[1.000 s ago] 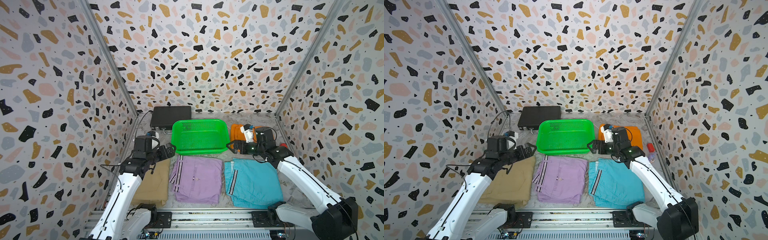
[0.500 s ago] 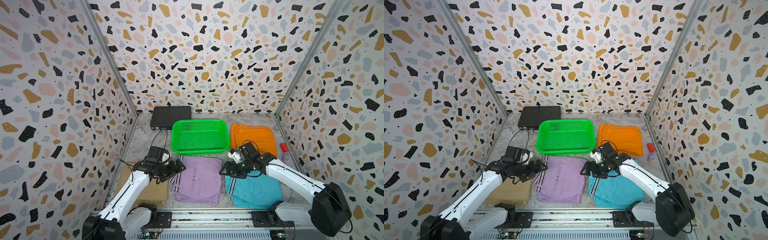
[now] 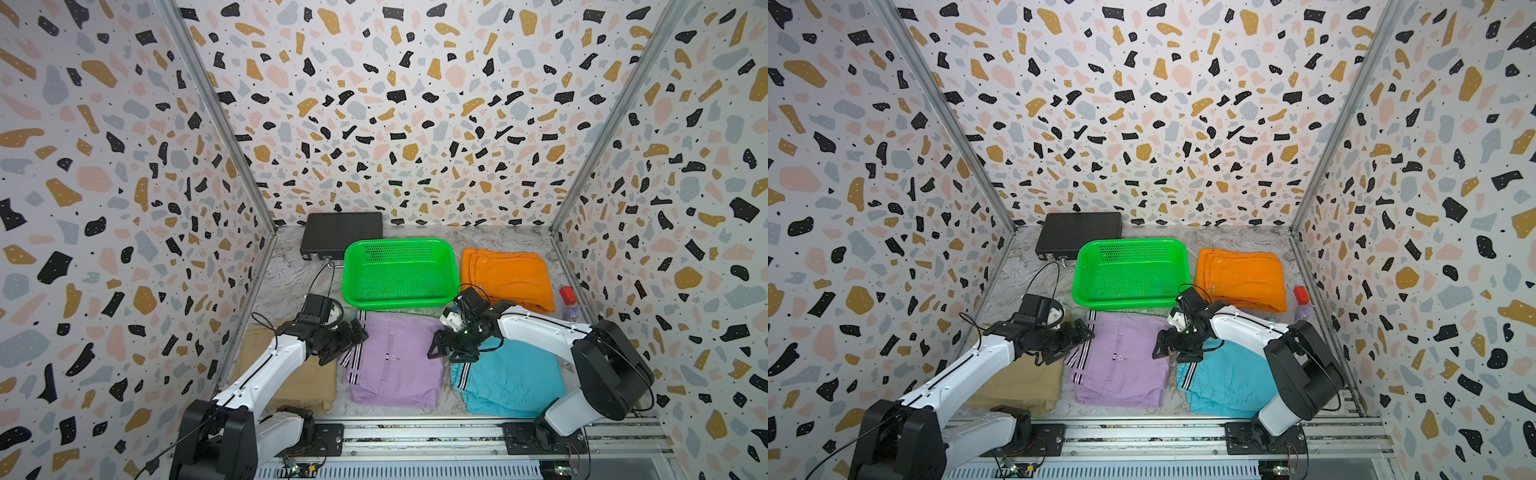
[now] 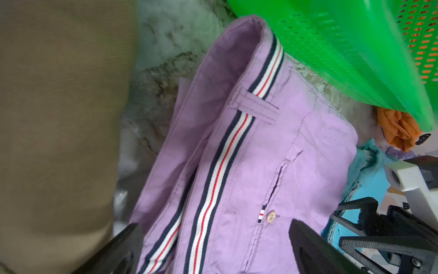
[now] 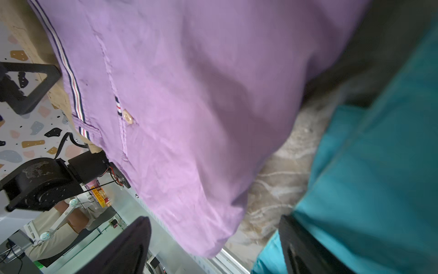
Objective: Put the folded long pants in the basket
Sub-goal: Pick up the long pant at the center of the board.
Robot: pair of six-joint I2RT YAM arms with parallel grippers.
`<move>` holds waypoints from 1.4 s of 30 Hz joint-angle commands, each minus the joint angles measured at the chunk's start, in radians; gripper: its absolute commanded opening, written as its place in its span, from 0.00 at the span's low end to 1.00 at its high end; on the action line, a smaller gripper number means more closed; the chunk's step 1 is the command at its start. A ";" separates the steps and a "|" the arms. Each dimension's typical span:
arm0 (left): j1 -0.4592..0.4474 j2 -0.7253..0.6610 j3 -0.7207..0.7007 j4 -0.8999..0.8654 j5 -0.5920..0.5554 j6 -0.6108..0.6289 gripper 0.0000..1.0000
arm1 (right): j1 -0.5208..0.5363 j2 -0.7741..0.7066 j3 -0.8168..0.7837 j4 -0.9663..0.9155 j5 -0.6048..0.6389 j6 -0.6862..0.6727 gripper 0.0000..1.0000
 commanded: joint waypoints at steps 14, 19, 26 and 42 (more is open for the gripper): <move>-0.012 0.118 -0.032 0.140 0.002 0.040 1.00 | 0.017 0.086 0.083 -0.029 0.126 -0.037 0.00; -0.027 0.155 -0.071 0.190 -0.011 0.018 1.00 | 0.017 0.053 0.096 -0.071 0.173 -0.070 0.00; -0.095 0.146 -0.145 0.244 -0.013 -0.055 0.87 | 0.017 0.061 0.097 -0.057 0.165 -0.069 0.00; -0.171 0.019 -0.068 0.076 -0.015 -0.076 0.00 | 0.027 -0.089 0.102 -0.131 0.142 -0.095 0.00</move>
